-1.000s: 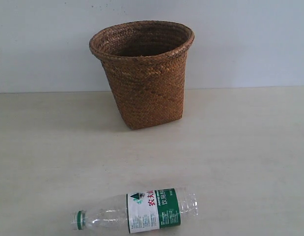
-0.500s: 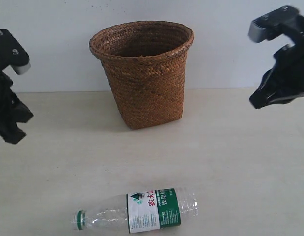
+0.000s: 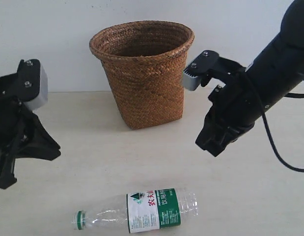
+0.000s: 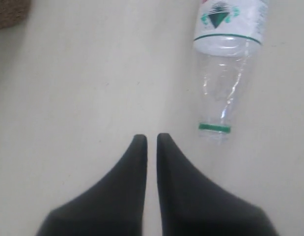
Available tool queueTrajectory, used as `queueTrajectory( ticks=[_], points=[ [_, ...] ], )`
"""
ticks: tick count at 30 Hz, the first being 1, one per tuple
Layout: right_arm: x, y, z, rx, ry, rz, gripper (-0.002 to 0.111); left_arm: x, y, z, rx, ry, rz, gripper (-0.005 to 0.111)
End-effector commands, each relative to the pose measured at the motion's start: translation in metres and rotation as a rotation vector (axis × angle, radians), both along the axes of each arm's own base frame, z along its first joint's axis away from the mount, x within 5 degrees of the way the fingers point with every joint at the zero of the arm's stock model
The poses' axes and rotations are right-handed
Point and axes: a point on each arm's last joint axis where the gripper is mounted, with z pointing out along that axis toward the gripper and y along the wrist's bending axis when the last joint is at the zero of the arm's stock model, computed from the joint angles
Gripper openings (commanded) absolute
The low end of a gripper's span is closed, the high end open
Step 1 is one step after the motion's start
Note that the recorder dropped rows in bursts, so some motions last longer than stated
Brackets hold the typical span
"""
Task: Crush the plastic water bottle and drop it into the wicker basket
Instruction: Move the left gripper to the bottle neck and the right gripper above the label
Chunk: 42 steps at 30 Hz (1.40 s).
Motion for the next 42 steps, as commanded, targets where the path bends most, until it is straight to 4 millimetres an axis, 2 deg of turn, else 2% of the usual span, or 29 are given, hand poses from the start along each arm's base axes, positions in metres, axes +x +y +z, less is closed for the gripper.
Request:
queueTrajectory(
  ticks=[1,7,11,19,28,37,42],
  points=[
    [-0.003,0.015,-0.007,0.015,0.027,0.075,0.0,-0.012,-0.014,-0.015,-0.01,-0.035,-0.141,0.01],
    [0.0,0.028,-0.026,0.026,0.074,0.123,0.0,-0.022,-0.02,-0.031,0.024,-0.056,-0.185,0.05],
    [0.002,0.03,-0.035,0.015,0.097,0.123,0.0,-0.024,-0.017,-0.046,0.047,-0.04,-0.181,0.066],
    [0.002,0.032,-0.035,0.042,0.108,0.109,0.0,-0.018,-0.023,-0.081,0.048,0.089,-0.165,0.067],
    [0.001,0.035,-0.035,0.055,0.114,0.11,0.0,-0.017,-0.044,-0.109,0.112,0.079,-0.233,0.067],
    [0.0,0.035,-0.035,0.058,0.121,0.11,0.0,-0.011,-0.044,-0.125,0.15,0.088,-0.22,0.067],
    [0.003,0.041,-0.046,0.096,0.182,0.079,0.0,-0.01,-0.044,-0.125,0.149,0.073,-0.213,0.062]
  ],
)
